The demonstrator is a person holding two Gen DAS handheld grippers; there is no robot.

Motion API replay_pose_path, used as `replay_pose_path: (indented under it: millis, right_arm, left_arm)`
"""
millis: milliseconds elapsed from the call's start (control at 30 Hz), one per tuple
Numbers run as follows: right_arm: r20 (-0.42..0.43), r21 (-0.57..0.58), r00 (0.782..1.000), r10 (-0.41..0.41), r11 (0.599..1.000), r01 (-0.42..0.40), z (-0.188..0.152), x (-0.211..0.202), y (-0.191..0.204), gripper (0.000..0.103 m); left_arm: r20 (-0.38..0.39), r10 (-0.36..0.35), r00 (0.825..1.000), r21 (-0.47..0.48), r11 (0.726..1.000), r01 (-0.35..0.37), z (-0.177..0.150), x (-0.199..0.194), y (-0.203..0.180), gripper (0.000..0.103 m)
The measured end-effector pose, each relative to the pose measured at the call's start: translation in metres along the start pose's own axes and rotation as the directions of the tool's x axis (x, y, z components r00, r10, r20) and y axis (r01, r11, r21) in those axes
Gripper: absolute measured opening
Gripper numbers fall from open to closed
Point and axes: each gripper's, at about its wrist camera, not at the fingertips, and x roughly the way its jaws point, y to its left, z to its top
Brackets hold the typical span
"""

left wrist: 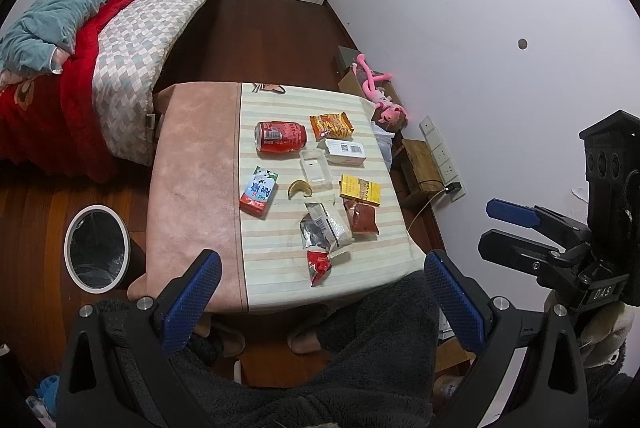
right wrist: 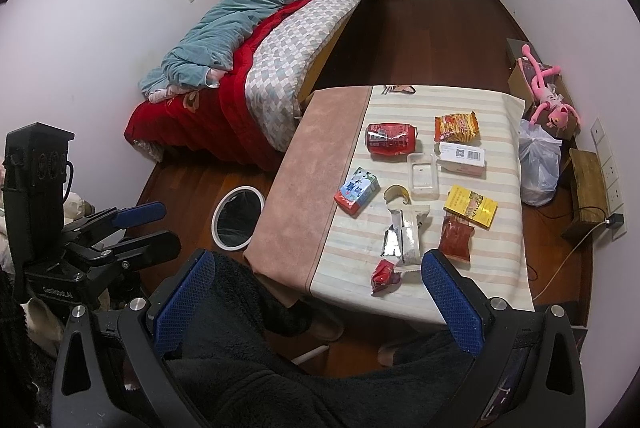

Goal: Collect trash

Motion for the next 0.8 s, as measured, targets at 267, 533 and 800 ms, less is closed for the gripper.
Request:
replay_pose_path:
  millis: [267, 533, 800]
  right_arm:
    - [0.000, 0.000, 1.000, 0.001, 1.000, -0.001, 0.0014, -0.0002, -0.0007, 0.103]
    - [0.000, -0.003, 1.000, -0.001, 1.000, 0.001, 0.0012, -0.0003, 0.0000, 0.103]
    - [0.000, -0.004, 1.000, -0.002, 1.000, 0.002, 0.0004, 0.0004, 0.0000, 0.103]
  left_arm:
    - [0.001, -0.001, 1.000, 0.001, 1.000, 0.001, 0.0006, 0.0004, -0.0013, 0.103]
    - [0.001, 0.003, 1.000, 0.008, 1.000, -0.003, 0.0013, -0.0043, -0.0043, 0.103]
    - [0.006, 0.004, 1.000, 0.012, 1.000, -0.004, 0.0030, -0.0062, -0.0055, 0.103]
